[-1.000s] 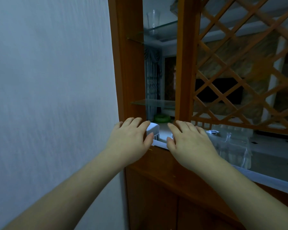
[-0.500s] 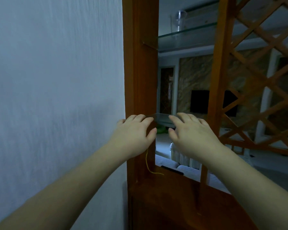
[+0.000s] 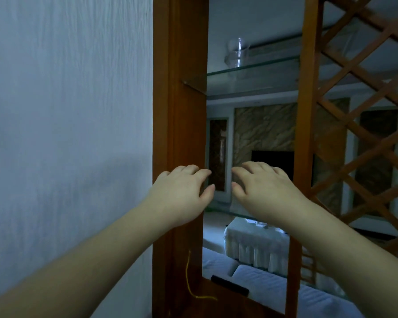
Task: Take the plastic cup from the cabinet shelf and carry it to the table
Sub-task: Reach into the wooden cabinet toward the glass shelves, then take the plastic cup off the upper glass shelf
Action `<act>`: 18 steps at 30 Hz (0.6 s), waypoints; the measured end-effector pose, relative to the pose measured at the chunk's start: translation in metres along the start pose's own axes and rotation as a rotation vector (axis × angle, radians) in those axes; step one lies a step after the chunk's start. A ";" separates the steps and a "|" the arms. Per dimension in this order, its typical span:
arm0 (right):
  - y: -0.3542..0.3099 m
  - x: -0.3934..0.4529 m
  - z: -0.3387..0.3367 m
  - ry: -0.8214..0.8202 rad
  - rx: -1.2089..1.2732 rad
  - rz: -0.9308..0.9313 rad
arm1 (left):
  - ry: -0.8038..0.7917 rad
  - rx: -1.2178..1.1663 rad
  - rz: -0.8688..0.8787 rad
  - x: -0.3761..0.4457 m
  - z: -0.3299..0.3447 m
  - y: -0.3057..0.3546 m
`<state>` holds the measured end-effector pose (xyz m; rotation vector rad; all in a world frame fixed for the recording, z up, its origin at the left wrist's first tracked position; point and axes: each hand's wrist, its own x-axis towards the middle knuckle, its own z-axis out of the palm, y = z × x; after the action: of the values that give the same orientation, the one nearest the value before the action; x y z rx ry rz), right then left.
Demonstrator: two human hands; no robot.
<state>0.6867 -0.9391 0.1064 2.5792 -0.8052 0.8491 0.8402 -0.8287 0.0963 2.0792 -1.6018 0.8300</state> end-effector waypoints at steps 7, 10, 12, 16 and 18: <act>0.039 0.054 -0.021 0.160 0.006 -0.032 | 0.090 0.020 0.064 0.071 -0.016 0.011; 0.046 0.074 -0.032 0.211 0.017 -0.072 | 0.142 0.035 0.067 0.099 -0.026 0.015; 0.050 0.088 -0.039 0.242 0.027 -0.093 | 0.157 0.017 0.065 0.117 -0.033 0.019; 0.058 0.114 -0.057 0.298 0.069 -0.112 | 0.231 -0.036 0.070 0.151 -0.048 0.023; 0.066 0.125 -0.065 0.307 0.077 -0.093 | 0.260 -0.039 0.065 0.162 -0.054 0.019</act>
<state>0.7019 -1.0144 0.2419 2.4417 -0.5685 1.2287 0.8379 -0.9190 0.2423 1.8160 -1.5366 1.0355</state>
